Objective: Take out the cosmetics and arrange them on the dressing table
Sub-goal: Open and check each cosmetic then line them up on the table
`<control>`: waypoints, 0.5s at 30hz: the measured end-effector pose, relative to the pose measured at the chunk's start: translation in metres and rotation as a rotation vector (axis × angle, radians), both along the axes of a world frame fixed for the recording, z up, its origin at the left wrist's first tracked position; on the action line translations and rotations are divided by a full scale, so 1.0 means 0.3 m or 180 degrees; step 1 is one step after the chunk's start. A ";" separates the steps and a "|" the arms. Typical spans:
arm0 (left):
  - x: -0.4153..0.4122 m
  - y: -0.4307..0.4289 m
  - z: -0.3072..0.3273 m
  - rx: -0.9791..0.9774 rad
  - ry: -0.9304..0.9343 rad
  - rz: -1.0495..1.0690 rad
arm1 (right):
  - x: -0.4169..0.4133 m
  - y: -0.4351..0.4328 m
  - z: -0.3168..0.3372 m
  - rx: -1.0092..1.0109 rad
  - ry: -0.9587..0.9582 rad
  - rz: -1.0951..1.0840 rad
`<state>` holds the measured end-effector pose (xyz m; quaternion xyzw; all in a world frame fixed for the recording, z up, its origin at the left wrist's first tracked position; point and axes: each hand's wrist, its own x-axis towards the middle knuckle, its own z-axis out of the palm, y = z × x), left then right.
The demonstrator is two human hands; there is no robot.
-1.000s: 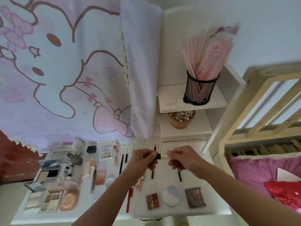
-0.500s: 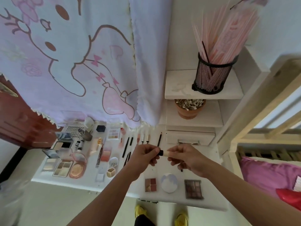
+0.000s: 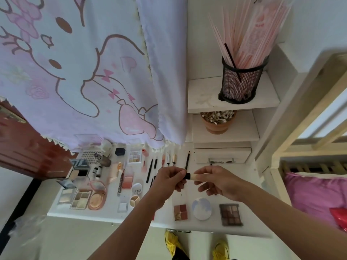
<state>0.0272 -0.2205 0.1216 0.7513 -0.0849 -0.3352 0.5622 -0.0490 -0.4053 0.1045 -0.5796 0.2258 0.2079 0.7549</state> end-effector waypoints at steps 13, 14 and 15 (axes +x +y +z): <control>0.008 -0.032 -0.015 -0.0001 0.0126 0.0017 | -0.002 -0.019 -0.004 -0.0136 0.0145 -0.0140; 0.009 -0.033 -0.015 0.0004 0.0122 0.0015 | -0.002 -0.017 -0.004 -0.0146 0.0187 -0.0130; 0.010 -0.033 -0.016 0.0006 0.0116 0.0010 | -0.002 -0.016 -0.006 -0.0167 0.0206 -0.0122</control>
